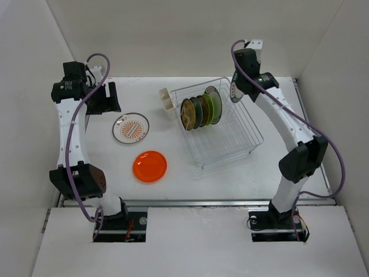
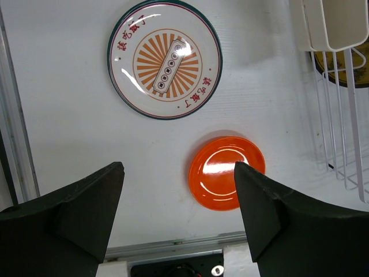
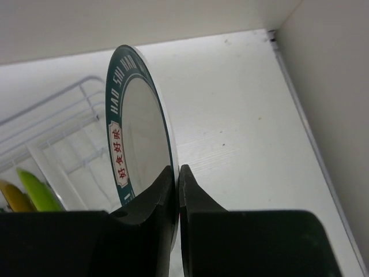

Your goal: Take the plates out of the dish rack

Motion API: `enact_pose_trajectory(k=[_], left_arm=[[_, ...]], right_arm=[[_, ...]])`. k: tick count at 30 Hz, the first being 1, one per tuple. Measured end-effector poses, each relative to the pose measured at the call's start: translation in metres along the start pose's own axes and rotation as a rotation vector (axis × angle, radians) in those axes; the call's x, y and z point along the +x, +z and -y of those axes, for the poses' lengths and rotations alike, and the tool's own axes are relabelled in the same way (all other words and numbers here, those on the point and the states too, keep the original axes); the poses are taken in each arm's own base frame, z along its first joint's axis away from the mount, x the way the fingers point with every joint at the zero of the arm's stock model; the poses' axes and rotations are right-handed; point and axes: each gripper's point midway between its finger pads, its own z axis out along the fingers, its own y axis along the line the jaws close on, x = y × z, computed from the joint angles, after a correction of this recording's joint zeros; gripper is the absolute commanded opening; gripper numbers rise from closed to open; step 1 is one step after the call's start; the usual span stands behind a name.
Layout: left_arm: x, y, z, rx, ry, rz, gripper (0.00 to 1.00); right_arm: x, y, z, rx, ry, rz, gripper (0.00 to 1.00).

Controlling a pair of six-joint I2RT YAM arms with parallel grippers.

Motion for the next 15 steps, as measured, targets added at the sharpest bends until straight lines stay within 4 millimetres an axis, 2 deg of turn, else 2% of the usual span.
enact_pose_trajectory(k=[4, 6, 8, 10, 11, 13, 15], left_arm=[[0.001, 0.000, 0.007, 0.039, 0.007, -0.004, 0.75], [0.003, -0.001, 0.013, 0.075, 0.012, -0.010, 0.75], [0.005, -0.003, 0.023, 0.135, 0.021, -0.019, 0.76], [0.006, -0.006, 0.037, 0.223, 0.035, -0.029, 0.77], [0.006, -0.007, 0.045, 0.268, 0.044, -0.032, 0.77], [0.005, -0.008, 0.059, 0.354, 0.059, -0.044, 0.79], [0.007, -0.005, 0.069, 0.423, 0.063, -0.063, 0.79]], right_arm=[[-0.033, -0.024, 0.031, 0.034, 0.054, 0.075, 0.00], [-0.044, -0.037, 0.036, 0.002, 0.083, 0.101, 0.00], [-0.052, -0.052, 0.029, -0.094, 0.117, 0.123, 0.00], [-0.054, -0.067, 0.010, -0.254, 0.148, 0.141, 0.00], [-0.053, -0.078, -0.005, -0.368, 0.160, 0.155, 0.00], [-0.045, -0.102, -0.041, -0.605, 0.170, 0.166, 0.00], [-0.033, -0.129, -0.085, -0.843, 0.148, 0.148, 0.00]])
